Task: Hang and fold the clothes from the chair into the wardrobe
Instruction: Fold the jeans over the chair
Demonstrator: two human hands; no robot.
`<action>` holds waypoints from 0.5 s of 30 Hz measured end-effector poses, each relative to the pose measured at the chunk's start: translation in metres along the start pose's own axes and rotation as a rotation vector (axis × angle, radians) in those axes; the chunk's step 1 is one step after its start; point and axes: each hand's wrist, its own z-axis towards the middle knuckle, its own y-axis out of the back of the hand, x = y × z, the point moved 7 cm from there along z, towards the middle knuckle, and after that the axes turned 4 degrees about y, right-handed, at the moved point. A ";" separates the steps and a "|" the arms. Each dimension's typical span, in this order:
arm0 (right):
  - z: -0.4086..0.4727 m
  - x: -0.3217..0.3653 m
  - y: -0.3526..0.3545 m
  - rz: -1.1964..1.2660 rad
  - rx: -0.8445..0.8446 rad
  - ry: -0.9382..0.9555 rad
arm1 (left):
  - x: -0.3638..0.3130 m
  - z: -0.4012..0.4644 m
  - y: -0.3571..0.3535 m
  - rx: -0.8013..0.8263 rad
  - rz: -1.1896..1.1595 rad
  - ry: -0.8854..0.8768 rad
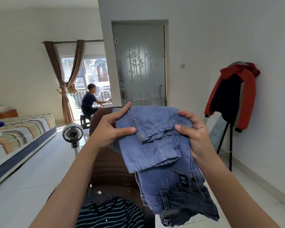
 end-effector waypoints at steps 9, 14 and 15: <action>-0.006 0.030 0.016 -0.185 -0.082 0.088 | 0.007 0.011 -0.017 0.236 0.056 0.044; -0.006 0.045 0.019 -0.441 -0.112 0.192 | 0.015 0.019 -0.023 0.046 -0.268 0.091; -0.006 0.045 0.020 -0.475 -0.120 0.210 | 0.019 0.019 -0.024 -0.030 -0.411 0.130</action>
